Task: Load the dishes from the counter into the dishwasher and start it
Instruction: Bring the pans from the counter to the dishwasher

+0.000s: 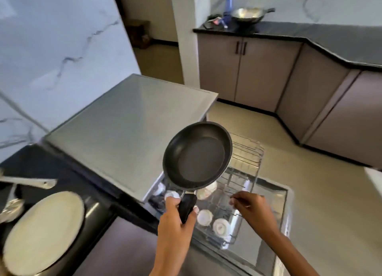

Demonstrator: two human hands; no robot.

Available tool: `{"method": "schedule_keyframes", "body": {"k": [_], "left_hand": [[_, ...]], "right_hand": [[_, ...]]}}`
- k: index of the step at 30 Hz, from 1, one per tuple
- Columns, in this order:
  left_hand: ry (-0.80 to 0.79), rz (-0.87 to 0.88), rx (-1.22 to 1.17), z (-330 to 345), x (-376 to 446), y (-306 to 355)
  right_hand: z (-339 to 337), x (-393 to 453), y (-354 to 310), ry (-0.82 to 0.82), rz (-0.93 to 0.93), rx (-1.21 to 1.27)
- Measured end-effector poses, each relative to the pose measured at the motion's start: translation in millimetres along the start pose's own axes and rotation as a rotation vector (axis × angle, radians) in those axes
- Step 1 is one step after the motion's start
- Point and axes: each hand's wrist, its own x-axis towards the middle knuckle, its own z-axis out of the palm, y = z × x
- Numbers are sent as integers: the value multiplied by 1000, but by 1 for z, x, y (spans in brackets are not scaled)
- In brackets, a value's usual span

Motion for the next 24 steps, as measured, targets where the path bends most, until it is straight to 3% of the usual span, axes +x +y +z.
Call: {"method": "schedule_keyframes", "body": {"k": [7,13,19,21,24], "left_hand": [[-156,18,12,123,75,-6],[-179,58,-18,211,137,-42],[-270,136,73,210,135,-74],[-208,155,238,194,132,-98],[-64,135,399,183,130,-155]], "right_hand": [[-10,45,71,-25,181,398],[41,120,101,-227,200,770],[83,161,136,-60,343,1186],[82,171,145,-9,396,1188],[72,185,155,46,335,871]]}}
